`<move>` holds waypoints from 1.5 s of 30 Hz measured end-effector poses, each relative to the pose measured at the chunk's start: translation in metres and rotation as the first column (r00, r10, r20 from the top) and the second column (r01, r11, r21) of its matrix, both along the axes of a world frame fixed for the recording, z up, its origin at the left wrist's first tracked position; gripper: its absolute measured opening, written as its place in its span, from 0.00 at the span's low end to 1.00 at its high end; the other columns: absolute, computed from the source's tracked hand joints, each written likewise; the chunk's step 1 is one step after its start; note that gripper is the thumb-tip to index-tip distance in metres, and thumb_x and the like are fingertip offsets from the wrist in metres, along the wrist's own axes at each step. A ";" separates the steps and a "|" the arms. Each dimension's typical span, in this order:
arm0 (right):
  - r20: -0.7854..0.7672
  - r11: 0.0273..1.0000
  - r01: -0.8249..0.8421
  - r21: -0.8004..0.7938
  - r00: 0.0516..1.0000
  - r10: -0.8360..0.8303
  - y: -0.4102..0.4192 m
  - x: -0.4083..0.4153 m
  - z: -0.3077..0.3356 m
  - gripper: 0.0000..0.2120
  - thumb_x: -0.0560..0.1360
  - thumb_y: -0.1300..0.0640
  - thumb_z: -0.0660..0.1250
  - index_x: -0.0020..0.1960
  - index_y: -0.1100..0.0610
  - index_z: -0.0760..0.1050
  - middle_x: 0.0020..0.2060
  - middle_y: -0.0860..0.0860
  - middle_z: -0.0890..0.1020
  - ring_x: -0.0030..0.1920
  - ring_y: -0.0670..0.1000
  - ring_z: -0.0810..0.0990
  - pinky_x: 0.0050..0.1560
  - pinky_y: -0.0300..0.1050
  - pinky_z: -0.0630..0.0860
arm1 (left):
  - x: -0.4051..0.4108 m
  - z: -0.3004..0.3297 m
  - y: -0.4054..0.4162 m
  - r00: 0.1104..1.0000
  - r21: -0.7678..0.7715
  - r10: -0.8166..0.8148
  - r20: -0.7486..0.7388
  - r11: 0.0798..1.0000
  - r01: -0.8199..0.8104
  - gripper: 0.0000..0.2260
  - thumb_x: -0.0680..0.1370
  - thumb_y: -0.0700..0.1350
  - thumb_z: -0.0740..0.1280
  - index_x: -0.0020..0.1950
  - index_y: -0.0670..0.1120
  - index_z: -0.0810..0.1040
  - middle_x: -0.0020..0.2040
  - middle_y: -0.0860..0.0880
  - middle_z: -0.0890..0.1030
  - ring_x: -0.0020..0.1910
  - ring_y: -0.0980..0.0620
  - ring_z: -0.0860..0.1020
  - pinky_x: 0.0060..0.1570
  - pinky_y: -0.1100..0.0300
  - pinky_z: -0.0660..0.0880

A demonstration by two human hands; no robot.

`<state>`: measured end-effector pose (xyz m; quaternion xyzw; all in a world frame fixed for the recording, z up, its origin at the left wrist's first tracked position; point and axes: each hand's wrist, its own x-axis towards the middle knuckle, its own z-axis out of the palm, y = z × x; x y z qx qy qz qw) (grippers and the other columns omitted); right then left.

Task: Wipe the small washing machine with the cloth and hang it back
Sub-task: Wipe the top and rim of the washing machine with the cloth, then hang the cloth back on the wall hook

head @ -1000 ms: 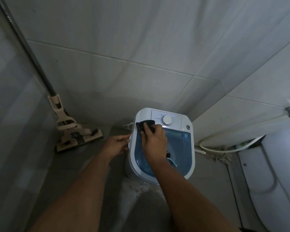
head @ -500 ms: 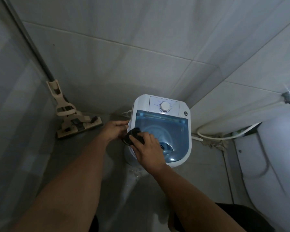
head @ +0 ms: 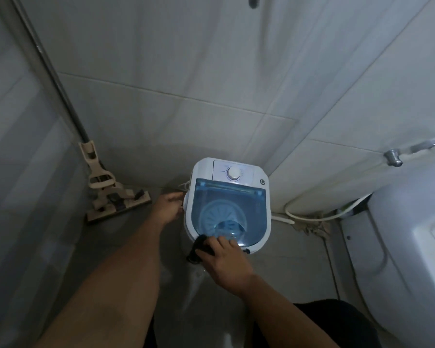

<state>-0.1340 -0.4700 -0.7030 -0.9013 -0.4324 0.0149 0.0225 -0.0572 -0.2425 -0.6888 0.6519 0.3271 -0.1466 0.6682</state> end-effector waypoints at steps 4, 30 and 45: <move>-0.353 0.953 0.301 0.035 0.896 -0.270 -0.042 -0.028 0.023 0.18 0.79 0.43 0.59 0.66 0.42 0.77 0.57 0.50 0.76 0.56 0.52 0.76 0.55 0.47 0.76 | -0.021 0.039 0.002 1.000 0.100 0.021 -0.020 0.995 -0.019 0.17 0.79 0.37 0.63 0.67 0.46 0.77 0.55 0.43 0.83 0.46 0.47 0.81 0.43 0.56 0.76; -0.747 0.101 0.741 0.663 0.648 0.148 0.065 -0.016 0.418 0.12 0.83 0.53 0.64 0.55 0.57 0.84 0.47 0.54 0.88 0.50 0.53 0.87 0.51 0.47 0.84 | -0.116 0.430 0.016 0.773 0.207 -0.163 0.613 0.977 0.041 0.04 0.74 0.40 0.74 0.46 0.44 0.81 0.38 0.45 0.83 0.32 0.53 0.81 0.30 0.62 0.76; -0.681 0.376 0.589 0.716 0.706 0.192 0.122 0.010 0.517 0.09 0.73 0.65 0.68 0.52 0.64 0.82 0.45 0.59 0.86 0.47 0.55 0.86 0.55 0.56 0.82 | -0.128 0.548 0.074 0.721 0.206 -0.118 0.683 0.978 -0.035 0.05 0.75 0.39 0.72 0.41 0.44 0.78 0.35 0.45 0.82 0.30 0.51 0.81 0.29 0.60 0.77</move>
